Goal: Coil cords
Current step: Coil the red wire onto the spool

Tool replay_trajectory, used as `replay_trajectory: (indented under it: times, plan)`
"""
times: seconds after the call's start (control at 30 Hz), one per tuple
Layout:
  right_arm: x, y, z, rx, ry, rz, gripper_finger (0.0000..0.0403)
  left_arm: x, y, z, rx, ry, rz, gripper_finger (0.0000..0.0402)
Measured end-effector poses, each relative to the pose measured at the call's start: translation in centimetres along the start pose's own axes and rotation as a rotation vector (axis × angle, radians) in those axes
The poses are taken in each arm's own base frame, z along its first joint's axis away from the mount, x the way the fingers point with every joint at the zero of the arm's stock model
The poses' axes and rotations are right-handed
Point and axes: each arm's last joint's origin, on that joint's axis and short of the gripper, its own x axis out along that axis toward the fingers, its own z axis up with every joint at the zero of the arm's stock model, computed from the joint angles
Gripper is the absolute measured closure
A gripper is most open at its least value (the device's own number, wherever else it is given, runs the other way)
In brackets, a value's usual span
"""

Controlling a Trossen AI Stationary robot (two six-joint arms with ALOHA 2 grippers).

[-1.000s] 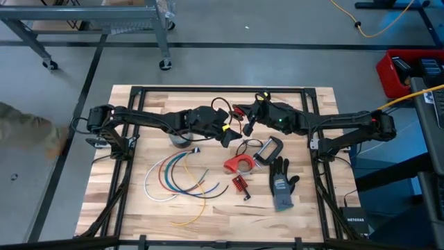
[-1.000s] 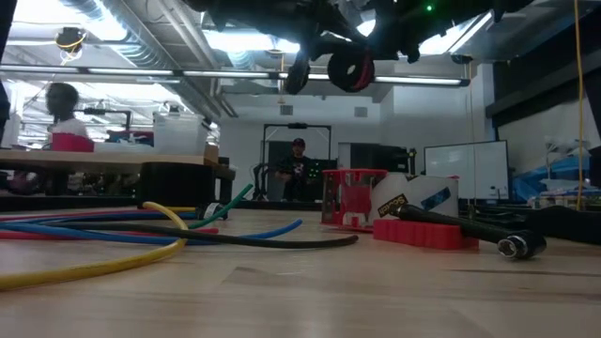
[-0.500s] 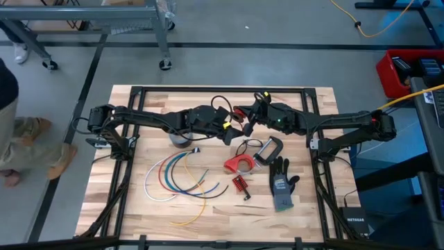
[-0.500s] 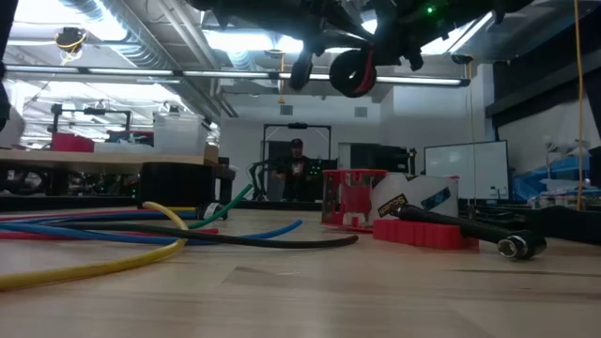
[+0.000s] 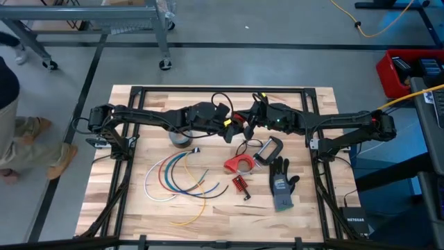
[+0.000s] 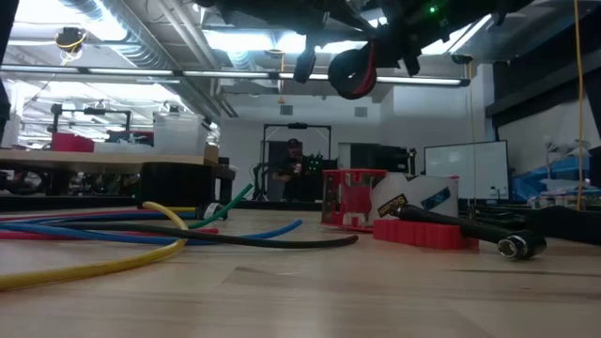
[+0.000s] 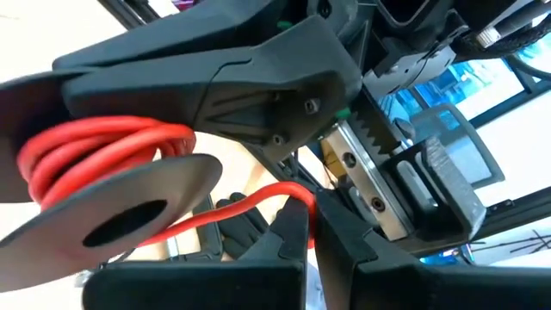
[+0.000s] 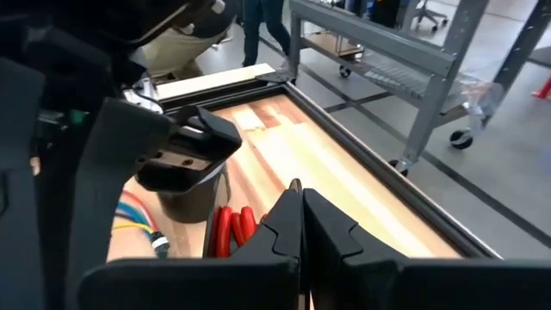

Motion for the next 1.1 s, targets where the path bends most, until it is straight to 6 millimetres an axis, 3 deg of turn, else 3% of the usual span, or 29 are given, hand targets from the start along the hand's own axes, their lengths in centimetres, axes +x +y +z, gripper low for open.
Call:
replay_trajectory:
  times: [0.37, 0.77, 1.1]
  plan:
    - [0.0, 0.1, 0.5, 0.046, -0.053, 0.024, 0.0400, 0.0, -0.4, -0.6, 0.003, 0.009, 0.013, 0.0401]
    - [2.4, 0.8, -1.1, 0.061, -0.001, 0.069, 0.0400, 0.7, 0.2, -1.1, 0.019, 0.009, 0.042, 0.0401]
    - [2.2, 0.8, -1.6, 0.034, 0.067, 0.092, 0.0400, -0.5, 0.6, 0.1, 0.058, 0.016, 0.089, 0.0401]
